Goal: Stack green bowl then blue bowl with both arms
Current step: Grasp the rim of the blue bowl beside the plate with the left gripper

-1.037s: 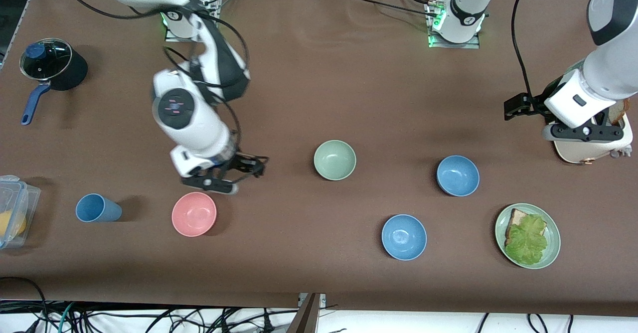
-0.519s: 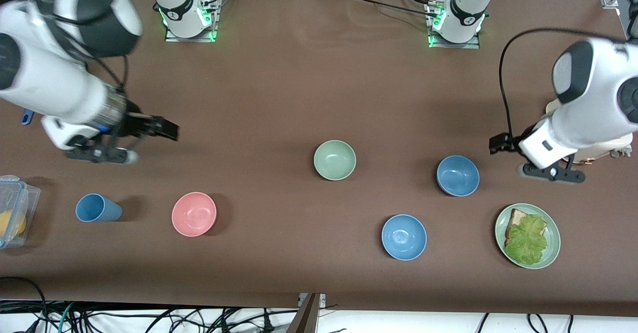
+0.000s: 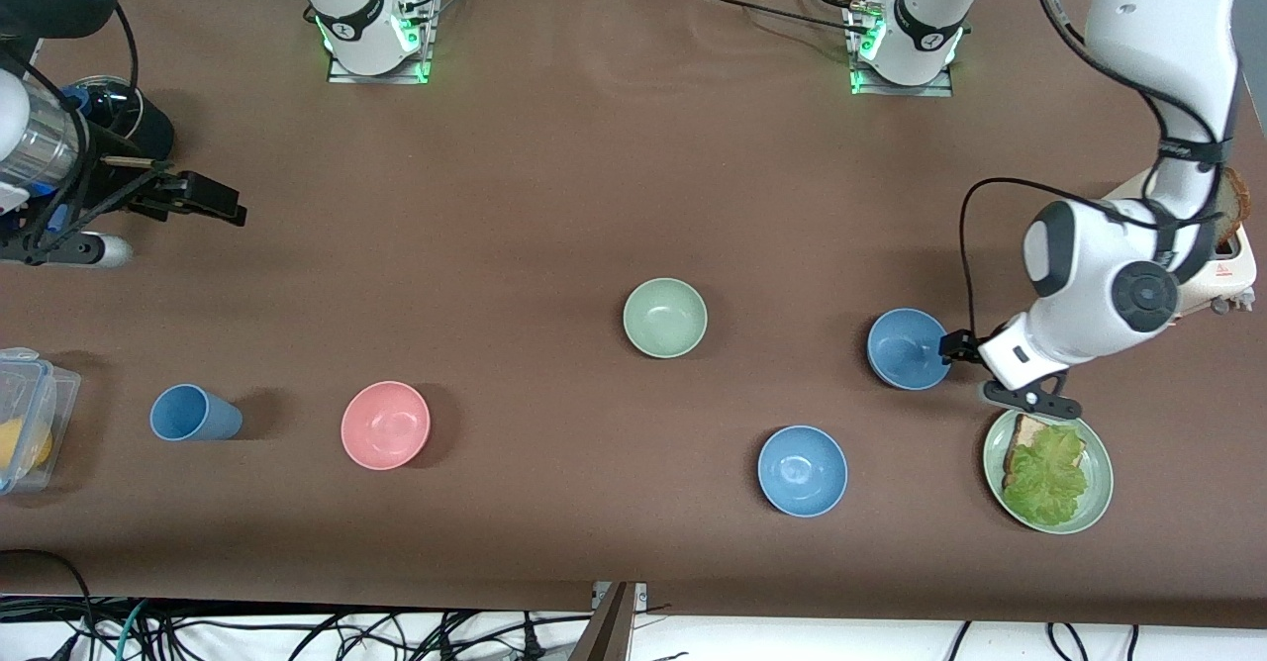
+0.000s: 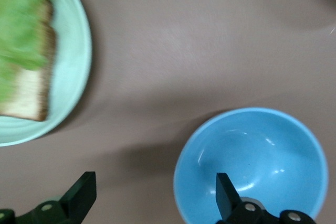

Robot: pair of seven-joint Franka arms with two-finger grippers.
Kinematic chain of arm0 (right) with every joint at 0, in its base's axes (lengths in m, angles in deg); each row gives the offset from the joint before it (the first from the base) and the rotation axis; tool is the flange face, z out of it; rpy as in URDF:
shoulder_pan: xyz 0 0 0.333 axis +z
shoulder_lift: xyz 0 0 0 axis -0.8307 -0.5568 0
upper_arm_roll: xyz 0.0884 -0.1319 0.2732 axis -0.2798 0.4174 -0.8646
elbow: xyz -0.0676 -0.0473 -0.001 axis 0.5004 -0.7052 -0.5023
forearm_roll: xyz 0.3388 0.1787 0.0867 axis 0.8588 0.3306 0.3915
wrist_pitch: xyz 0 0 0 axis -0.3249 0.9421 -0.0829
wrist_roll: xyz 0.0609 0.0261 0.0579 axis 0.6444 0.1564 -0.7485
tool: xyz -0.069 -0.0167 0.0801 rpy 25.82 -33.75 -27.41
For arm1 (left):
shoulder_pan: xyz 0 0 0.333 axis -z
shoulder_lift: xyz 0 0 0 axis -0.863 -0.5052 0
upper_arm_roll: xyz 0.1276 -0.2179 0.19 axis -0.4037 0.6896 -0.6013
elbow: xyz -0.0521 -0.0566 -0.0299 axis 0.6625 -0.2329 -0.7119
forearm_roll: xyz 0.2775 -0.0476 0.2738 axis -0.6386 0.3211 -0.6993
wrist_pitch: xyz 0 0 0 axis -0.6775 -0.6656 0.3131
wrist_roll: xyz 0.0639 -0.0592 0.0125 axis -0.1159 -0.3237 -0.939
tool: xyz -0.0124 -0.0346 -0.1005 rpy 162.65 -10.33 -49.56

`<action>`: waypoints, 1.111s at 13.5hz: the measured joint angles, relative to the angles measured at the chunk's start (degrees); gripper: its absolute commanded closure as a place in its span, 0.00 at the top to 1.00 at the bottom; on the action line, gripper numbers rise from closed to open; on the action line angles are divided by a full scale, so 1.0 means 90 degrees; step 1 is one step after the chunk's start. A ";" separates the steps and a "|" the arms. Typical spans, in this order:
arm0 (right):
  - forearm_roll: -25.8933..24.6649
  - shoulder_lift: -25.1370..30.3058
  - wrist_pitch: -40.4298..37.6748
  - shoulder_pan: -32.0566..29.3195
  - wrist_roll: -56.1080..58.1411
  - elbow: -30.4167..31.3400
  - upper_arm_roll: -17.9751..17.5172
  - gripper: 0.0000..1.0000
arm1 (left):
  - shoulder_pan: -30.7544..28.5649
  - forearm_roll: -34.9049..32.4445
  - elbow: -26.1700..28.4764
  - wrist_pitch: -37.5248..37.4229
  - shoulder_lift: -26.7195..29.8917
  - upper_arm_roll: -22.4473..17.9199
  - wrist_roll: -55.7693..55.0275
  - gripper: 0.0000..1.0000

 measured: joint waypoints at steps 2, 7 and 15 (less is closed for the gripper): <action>-0.0026 0.0159 0.0000 -0.0230 0.0000 0.0257 -0.0184 1.00 | 0.0069 0.0000 0.0324 0.0428 -0.0107 0.0009 0.0141 0.15; -0.0035 0.0417 0.0001 -0.0261 0.0000 0.0484 -0.0198 1.00 | 0.0073 -0.0001 0.0309 0.0514 -0.0167 -0.0004 0.0320 0.00; -0.0204 0.0413 0.0035 -0.0266 0.0058 0.0481 -0.0200 1.00 | 0.0066 -0.0001 0.0080 -0.0397 0.0417 0.0188 0.0358 0.00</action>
